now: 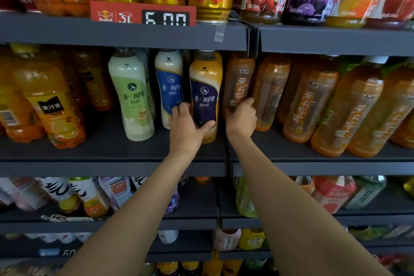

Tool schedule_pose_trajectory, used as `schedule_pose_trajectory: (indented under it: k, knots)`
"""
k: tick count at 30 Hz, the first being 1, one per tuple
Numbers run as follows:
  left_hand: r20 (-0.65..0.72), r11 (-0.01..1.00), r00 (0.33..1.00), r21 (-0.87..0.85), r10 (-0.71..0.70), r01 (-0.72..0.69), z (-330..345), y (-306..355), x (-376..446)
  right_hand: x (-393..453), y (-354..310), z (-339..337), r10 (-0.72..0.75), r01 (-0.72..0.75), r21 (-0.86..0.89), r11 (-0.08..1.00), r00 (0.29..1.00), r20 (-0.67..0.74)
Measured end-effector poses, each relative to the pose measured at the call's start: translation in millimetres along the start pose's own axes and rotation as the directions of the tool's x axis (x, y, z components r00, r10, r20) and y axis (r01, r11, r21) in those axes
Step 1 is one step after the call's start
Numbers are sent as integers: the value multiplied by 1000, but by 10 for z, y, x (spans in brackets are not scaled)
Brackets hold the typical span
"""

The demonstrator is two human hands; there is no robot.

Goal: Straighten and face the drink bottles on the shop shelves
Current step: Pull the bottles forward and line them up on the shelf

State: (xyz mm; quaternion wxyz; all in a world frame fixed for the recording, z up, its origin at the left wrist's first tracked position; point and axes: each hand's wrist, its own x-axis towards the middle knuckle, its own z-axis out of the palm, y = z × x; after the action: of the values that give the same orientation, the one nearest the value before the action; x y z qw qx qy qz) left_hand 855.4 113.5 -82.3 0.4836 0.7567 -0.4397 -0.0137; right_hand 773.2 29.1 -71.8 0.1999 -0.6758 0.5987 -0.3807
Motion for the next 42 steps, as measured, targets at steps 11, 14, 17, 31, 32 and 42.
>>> schedule_pose_trajectory:
  k: [11, 14, 17, 31, 32, 42]
  knots:
    - [2, 1000, 1000, 16, 4, -4, 7, 22, -15, 128, 28, 163, 13, -13, -1, 1000, 999, -33]
    - [-11, 1000, 1000, 18, -2, 3, 6, 19, -10, 12, 38, -9, -147, 150, 43, 988, 987, -65]
    - [-14, 1000, 1000, -2, -13, 13, 23, 17, -17, -62, 175, -349, -201, 224, 50, 973, 937, -285]
    - [-22, 1000, 999, -5, -23, 23, 35, 41, -48, -17, 326, -435, -60, 61, -18, 998, 998, 24]
    - [-19, 1000, 1000, -2, -25, 25, 32, 41, -43, -48, 286, -401, -70, 72, -39, 997, 997, 35]
    - [-15, 1000, 1000, -1, -21, 21, 34, 25, -25, 94, 261, -331, -55, 22, 152, 988, 975, 216]
